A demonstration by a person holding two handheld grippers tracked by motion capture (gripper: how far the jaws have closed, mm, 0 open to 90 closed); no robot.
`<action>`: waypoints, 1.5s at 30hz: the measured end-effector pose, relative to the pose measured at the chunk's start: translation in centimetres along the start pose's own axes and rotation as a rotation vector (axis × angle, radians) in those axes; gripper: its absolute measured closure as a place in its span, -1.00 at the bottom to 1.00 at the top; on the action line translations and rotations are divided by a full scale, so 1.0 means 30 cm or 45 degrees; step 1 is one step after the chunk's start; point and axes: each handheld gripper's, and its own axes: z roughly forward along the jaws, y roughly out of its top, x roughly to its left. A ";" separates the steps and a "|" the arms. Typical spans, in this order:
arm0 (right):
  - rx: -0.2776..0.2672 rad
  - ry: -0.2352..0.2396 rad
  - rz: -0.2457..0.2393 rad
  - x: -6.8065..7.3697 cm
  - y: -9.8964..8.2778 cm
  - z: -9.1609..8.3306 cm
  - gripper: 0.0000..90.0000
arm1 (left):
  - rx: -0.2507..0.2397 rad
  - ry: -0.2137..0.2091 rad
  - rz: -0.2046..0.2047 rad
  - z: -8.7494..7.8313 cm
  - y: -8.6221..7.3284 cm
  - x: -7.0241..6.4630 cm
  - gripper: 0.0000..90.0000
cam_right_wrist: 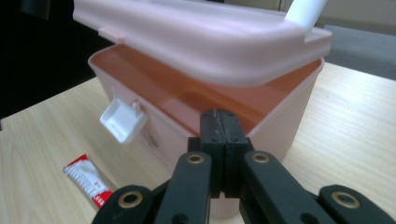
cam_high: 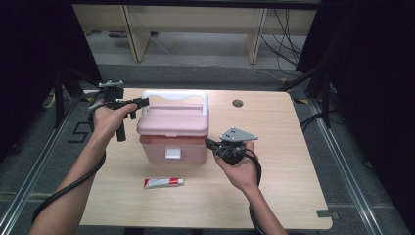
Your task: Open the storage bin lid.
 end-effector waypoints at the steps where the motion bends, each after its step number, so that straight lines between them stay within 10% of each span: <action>1: -0.001 -0.010 -0.007 -0.003 0.007 0.003 1.00 | 0.001 -0.002 -0.001 0.000 0.000 0.000 0.60; 10: -0.040 -0.020 0.019 -0.009 0.019 0.029 1.00 | -0.048 -0.030 0.012 -0.012 -0.011 0.006 0.45; 16: -0.045 -0.032 0.017 -0.008 0.019 0.031 1.00 | -0.166 -0.009 0.139 -0.081 -0.037 -0.015 0.25; 29: -0.064 -0.043 0.008 -0.005 0.028 0.031 1.00 | -0.270 -0.100 0.325 -0.249 -0.197 -0.081 0.82; 45: -0.057 -0.061 0.000 -0.003 0.049 0.025 1.00 | -0.173 -0.179 0.400 -0.233 -0.386 -0.138 0.99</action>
